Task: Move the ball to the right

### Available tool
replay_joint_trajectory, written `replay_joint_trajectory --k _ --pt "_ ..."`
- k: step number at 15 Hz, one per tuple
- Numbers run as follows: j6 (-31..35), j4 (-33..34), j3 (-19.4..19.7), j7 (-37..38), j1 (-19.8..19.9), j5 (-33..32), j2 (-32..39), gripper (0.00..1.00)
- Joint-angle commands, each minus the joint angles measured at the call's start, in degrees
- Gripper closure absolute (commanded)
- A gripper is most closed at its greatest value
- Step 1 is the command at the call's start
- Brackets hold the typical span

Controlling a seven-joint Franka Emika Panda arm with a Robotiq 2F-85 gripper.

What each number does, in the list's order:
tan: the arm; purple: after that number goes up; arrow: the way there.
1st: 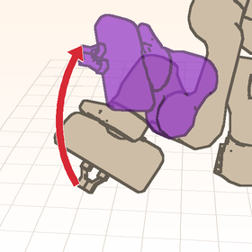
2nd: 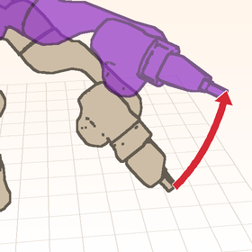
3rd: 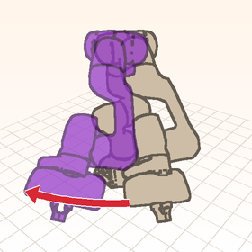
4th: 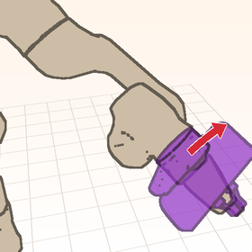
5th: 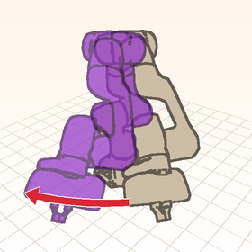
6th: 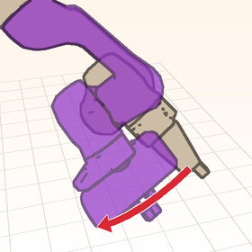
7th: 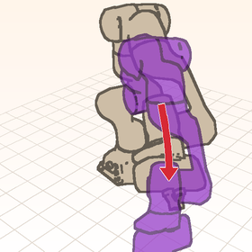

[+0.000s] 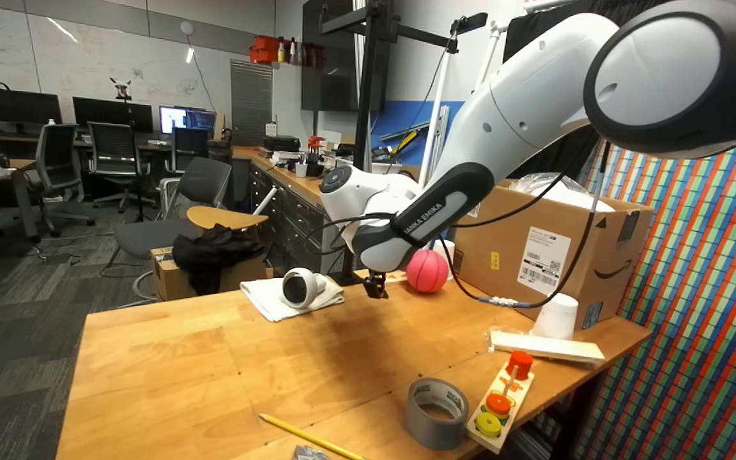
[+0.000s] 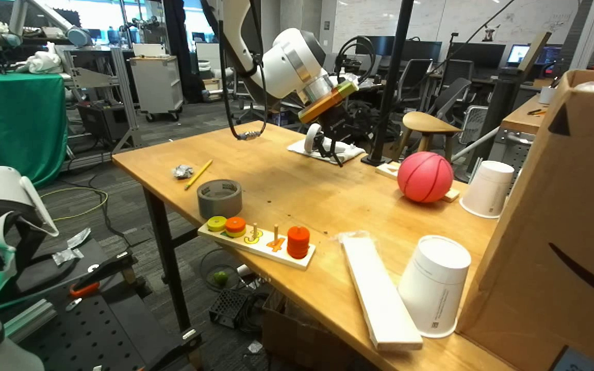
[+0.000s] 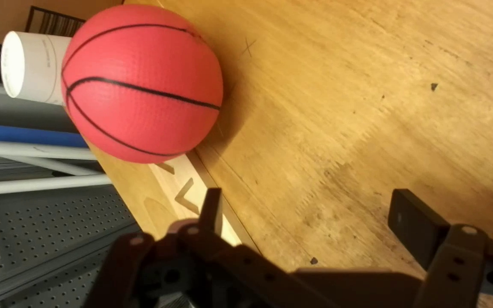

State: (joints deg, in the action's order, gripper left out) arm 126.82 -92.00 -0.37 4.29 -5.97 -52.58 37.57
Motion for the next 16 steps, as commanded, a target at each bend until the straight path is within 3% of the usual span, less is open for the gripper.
replay_joint_trajectory --k 1,5,11,16 --pt "0.1 0.0 0.6 -0.3 -0.6 0.5 0.1 0.00" --pt "0.1 -0.1 0.6 -0.3 -0.6 0.5 0.1 0.00" --pt "10.2 -3.9 1.9 3.6 -0.4 -5.6 -1.3 0.00" --pt "18.5 0.1 4.8 7.3 0.4 -10.5 -0.4 0.00"
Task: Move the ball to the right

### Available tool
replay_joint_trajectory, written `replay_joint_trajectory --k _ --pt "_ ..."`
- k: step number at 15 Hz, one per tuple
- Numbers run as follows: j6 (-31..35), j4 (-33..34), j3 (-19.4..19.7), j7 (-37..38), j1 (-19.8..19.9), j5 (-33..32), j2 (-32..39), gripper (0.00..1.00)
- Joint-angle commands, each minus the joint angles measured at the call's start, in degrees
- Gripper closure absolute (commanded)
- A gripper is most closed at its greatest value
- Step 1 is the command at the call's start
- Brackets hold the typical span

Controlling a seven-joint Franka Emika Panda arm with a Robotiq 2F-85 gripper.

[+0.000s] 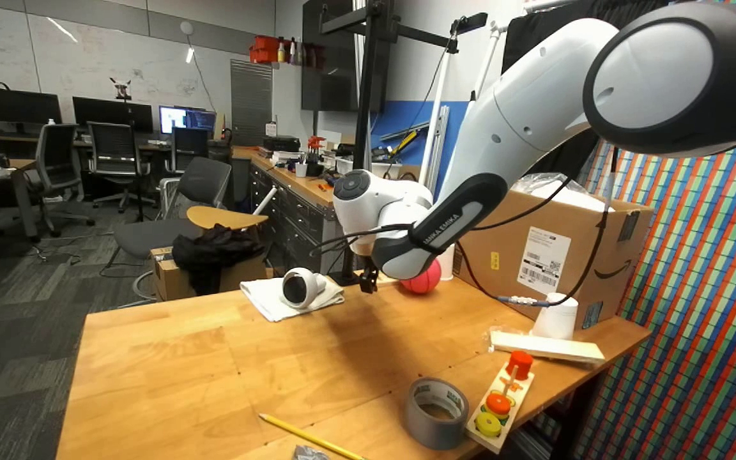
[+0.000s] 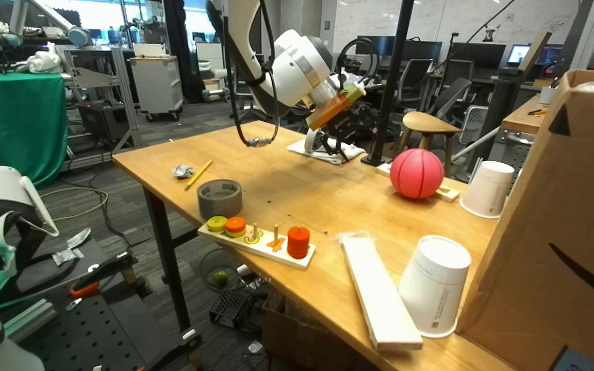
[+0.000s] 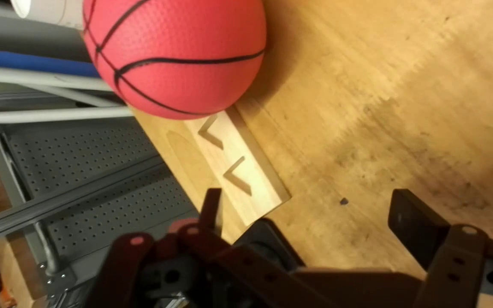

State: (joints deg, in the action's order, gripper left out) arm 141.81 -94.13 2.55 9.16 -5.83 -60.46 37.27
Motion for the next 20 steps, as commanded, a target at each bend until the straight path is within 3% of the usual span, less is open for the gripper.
replay_joint_trajectory --k 1,5,10,12,14,16,20 --pt "4.0 3.6 2.5 2.9 0.4 -2.9 0.5 0.00" --pt "2.2 9.6 4.2 2.7 1.4 -2.4 3.6 0.00" --pt "-1.4 14.6 2.3 -2.8 4.2 5.4 8.6 0.00" --pt "-3.4 16.5 3.3 -3.1 4.1 7.7 10.4 0.00" --pt "-4.6 16.0 7.2 2.6 2.6 5.3 9.6 0.00" --pt "-1.2 11.0 10.7 9.1 2.3 1.0 4.3 0.00" --pt "-3.2 6.9 14.1 18.5 3.0 -2.9 -4.4 0.00"
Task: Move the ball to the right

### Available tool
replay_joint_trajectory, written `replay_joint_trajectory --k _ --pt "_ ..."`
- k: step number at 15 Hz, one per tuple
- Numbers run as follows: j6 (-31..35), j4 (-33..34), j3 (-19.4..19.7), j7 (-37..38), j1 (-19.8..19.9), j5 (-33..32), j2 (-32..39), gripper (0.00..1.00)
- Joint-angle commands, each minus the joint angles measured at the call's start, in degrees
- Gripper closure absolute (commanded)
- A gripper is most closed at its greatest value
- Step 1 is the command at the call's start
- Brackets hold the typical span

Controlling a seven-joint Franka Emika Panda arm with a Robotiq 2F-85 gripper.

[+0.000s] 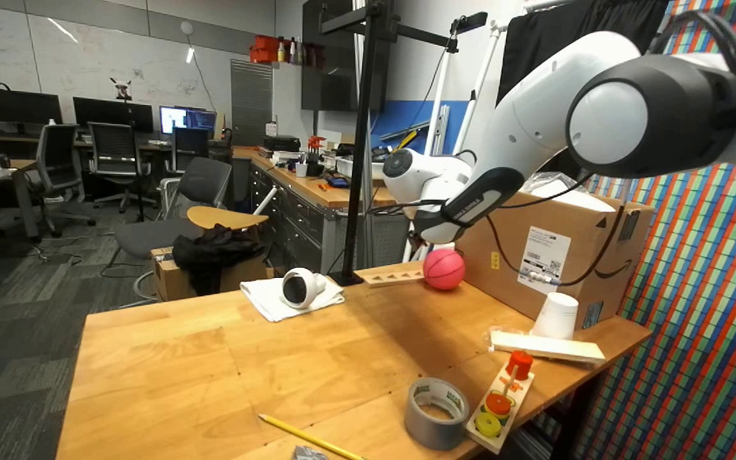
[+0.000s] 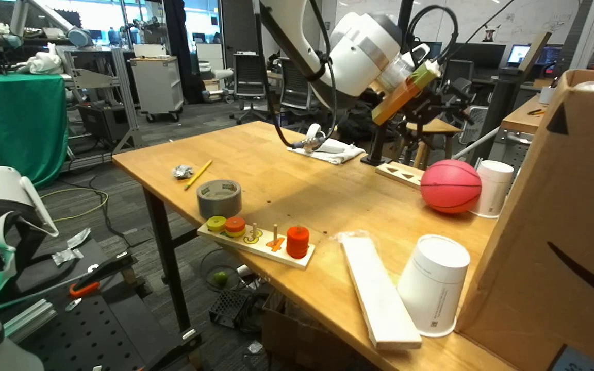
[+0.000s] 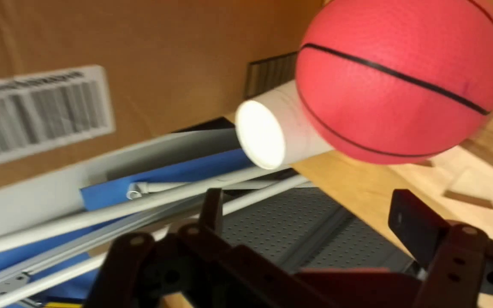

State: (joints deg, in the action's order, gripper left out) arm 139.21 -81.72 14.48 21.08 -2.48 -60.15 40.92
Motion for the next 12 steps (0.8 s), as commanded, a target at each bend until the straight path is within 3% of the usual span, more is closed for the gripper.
replay_joint_trajectory --k 1,4,6,9,12 --pt "-1.6 -5.6 2.8 9.0 -0.3 -4.1 -9.4 0.00" --pt "-5.9 -5.4 3.8 18.4 -1.1 -9.1 -11.5 0.00" --pt "-8.8 -6.1 1.8 20.4 -0.6 -11.3 -12.3 0.00" --pt "-10.2 -7.5 -1.8 18.3 0.4 -11.1 -12.5 0.00" --pt "-4.3 -9.7 -5.8 13.9 1.7 -10.3 -12.1 0.00"
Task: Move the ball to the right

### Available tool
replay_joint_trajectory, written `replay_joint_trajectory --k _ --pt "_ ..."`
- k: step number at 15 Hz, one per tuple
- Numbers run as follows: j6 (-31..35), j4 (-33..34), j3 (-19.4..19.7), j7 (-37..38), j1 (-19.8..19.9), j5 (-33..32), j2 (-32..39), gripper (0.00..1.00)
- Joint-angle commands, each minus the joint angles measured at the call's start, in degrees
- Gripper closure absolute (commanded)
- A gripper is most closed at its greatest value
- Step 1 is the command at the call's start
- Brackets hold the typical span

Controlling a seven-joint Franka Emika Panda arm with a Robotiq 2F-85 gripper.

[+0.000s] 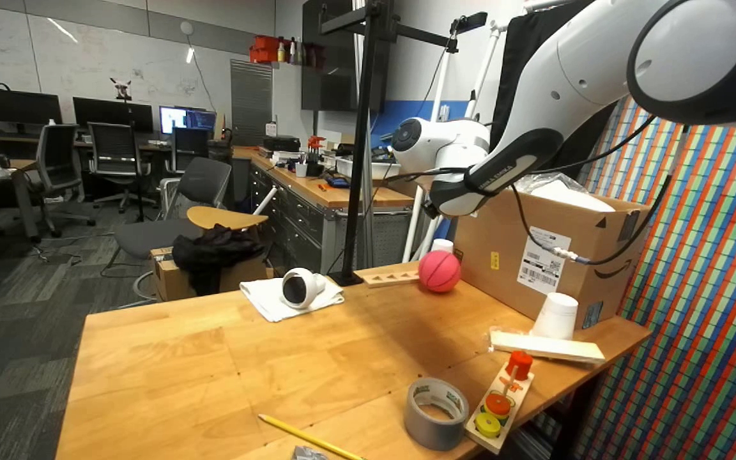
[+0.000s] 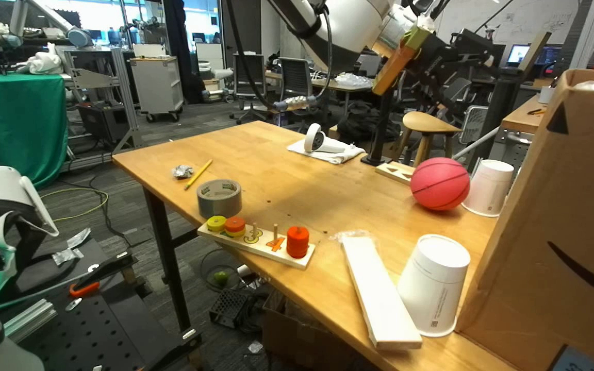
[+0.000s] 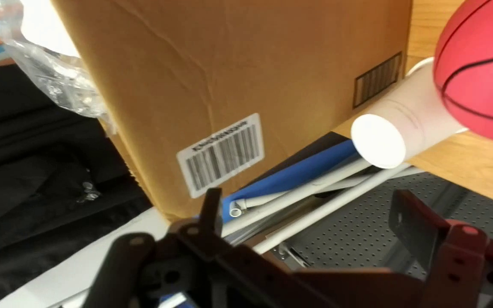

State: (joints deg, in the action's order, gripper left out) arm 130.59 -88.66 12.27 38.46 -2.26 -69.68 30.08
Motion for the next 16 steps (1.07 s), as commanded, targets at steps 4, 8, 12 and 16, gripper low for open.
replay_joint_trajectory --k 4,8,12,16 --pt "13.1 -3.5 -7.2 -9.4 2.9 1.5 1.2 0.00" --pt "19.8 -3.4 -10.3 -21.7 4.5 8.9 4.2 0.00" --pt "20.8 -5.3 -14.5 -38.7 5.9 20.2 4.8 0.00" --pt "20.4 -9.8 -17.2 -52.9 4.6 27.7 2.8 0.00"
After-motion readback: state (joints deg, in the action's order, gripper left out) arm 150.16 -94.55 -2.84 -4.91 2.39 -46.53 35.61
